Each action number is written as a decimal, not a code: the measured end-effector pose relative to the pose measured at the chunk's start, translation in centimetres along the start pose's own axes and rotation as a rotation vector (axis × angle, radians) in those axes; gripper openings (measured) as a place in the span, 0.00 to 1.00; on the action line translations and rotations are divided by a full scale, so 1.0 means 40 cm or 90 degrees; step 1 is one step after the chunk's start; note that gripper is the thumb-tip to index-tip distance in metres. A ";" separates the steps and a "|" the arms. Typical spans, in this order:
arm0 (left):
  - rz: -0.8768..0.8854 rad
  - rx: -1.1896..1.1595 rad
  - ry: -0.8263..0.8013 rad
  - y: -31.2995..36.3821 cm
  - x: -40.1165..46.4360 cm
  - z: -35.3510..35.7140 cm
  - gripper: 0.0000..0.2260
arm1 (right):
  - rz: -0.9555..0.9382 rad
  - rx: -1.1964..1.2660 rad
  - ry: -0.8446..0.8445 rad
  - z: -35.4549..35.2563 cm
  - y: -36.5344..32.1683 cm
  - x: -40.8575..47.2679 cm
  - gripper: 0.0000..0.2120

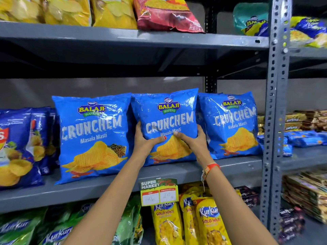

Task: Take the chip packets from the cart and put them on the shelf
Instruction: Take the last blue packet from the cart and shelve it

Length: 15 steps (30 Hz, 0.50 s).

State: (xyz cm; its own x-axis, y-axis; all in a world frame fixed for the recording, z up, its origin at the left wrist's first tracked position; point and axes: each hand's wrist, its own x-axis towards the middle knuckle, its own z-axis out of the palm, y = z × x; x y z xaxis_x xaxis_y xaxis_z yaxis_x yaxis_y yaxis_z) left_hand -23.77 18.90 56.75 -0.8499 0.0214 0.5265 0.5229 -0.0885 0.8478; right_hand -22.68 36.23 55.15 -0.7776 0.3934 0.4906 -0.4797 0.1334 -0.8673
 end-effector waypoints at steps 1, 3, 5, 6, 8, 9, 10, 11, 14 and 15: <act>0.003 0.009 0.003 -0.002 -0.003 0.001 0.43 | -0.007 -0.014 0.001 0.000 0.001 -0.001 0.41; 0.011 0.020 0.012 -0.004 -0.009 0.003 0.42 | -0.017 -0.038 0.010 -0.001 0.000 -0.004 0.39; 0.027 0.032 0.019 -0.002 -0.013 0.005 0.42 | -0.024 -0.058 0.022 -0.005 -0.004 -0.012 0.36; 0.032 0.038 0.021 -0.001 -0.015 0.006 0.42 | -0.026 -0.065 0.028 -0.007 -0.005 -0.017 0.36; 0.035 0.054 0.022 -0.001 -0.017 0.007 0.42 | -0.035 -0.090 0.046 -0.008 -0.010 -0.031 0.40; 0.038 0.064 0.024 0.000 -0.020 0.006 0.43 | -0.046 -0.113 0.066 -0.008 -0.015 -0.043 0.42; 0.044 0.074 0.033 0.000 -0.024 0.005 0.43 | -0.066 -0.137 0.095 -0.008 -0.021 -0.056 0.43; 0.057 0.087 0.047 0.003 -0.031 0.003 0.43 | -0.095 -0.157 0.133 -0.007 -0.028 -0.072 0.43; 0.142 0.123 0.120 0.027 -0.079 -0.004 0.37 | -0.204 -0.155 0.249 0.008 -0.063 -0.131 0.35; 0.182 0.131 0.148 0.039 -0.100 -0.014 0.33 | -0.229 -0.134 0.268 0.023 -0.077 -0.155 0.31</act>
State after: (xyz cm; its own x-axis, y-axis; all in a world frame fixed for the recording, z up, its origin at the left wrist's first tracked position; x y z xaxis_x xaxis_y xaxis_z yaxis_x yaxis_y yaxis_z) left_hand -19.58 18.12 55.91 -0.6480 -0.2020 0.7343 0.7221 0.1434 0.6767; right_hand -16.75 32.54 54.88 -0.3328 0.6112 0.7181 -0.5582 0.4861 -0.6724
